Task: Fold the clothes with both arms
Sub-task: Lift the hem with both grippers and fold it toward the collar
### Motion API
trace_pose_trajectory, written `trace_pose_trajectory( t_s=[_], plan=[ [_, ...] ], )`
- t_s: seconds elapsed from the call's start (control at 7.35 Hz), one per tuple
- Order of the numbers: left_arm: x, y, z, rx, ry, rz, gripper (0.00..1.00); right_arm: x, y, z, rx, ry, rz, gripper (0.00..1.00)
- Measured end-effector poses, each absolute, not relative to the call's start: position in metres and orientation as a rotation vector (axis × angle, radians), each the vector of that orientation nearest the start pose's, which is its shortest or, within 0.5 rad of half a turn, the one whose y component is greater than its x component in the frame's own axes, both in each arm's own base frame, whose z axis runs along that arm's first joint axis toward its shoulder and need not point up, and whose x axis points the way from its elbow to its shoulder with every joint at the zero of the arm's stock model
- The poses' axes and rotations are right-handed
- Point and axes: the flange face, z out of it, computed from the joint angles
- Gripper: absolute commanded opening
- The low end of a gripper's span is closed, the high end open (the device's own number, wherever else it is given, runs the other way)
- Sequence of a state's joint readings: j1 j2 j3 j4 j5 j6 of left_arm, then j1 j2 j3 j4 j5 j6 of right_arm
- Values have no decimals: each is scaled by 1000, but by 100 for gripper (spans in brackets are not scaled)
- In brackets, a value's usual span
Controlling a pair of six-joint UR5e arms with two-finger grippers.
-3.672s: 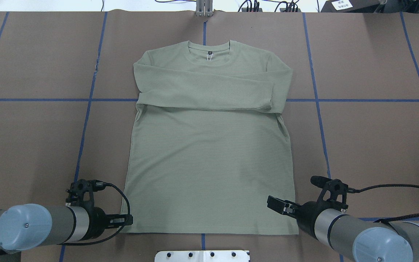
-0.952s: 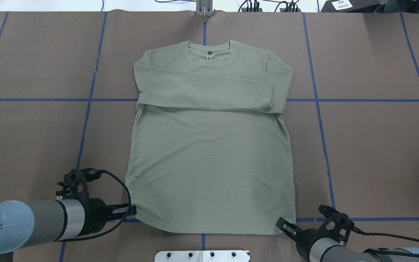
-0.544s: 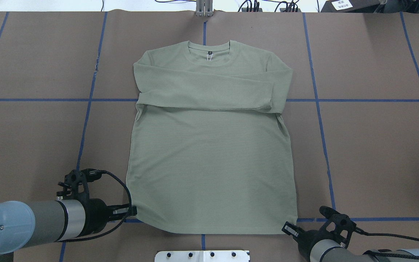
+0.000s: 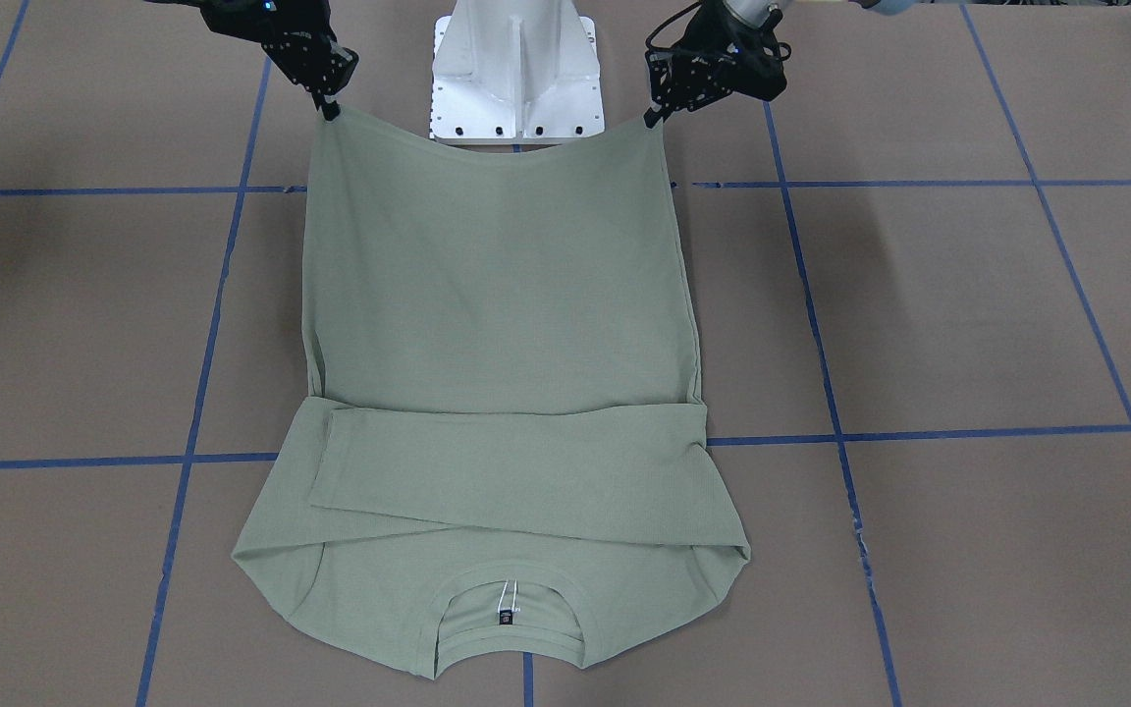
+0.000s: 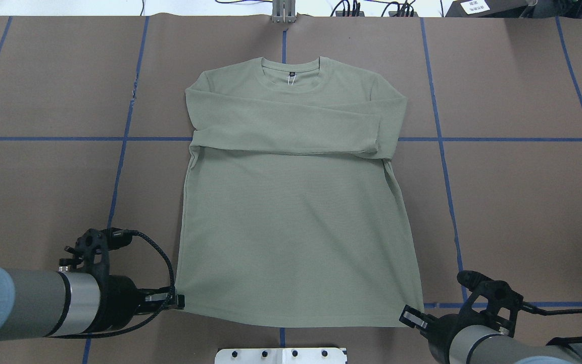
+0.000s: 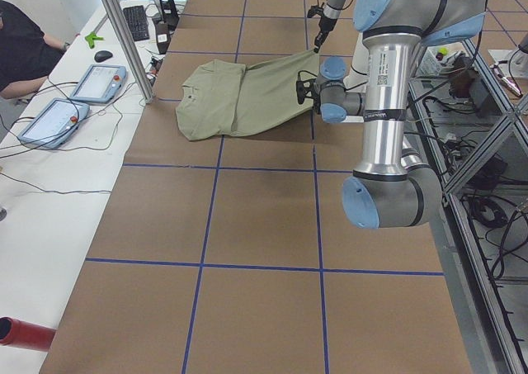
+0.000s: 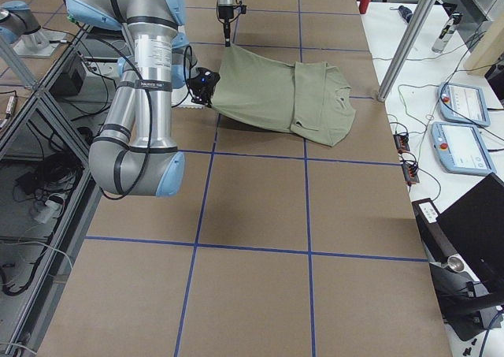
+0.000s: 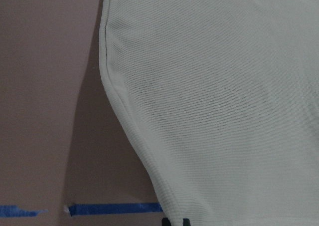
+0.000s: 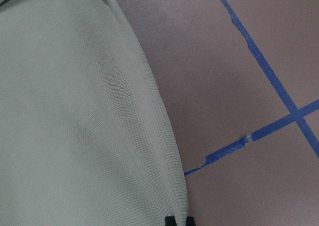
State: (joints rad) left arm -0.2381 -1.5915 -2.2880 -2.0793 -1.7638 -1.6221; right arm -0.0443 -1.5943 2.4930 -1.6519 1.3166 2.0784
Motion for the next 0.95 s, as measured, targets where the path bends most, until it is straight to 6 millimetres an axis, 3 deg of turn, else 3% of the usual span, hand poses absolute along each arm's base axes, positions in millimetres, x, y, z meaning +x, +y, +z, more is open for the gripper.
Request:
trace_pose_trajectory(
  t_s=[0.27, 0.41, 0.54, 0.68, 0.95],
  plan=[
    [316, -197, 198, -146, 1265, -76, 0, -318, -150, 216, -86, -864, 490, 0],
    [296, -199, 180, -165, 1274, -62, 0, -300, -163, 196, -112, -871, 462, 0],
    [300, -214, 173, -138, 1274, -47, 0, -294, -177, 186, -88, -871, 420, 0],
    [318, -245, 173, -68, 1258, -36, 0, -300, -197, 176, -32, -875, 375, 0],
    [341, -337, 179, 95, 1198, -44, 0, -318, -254, 162, 96, -859, 329, 0]
  ],
)
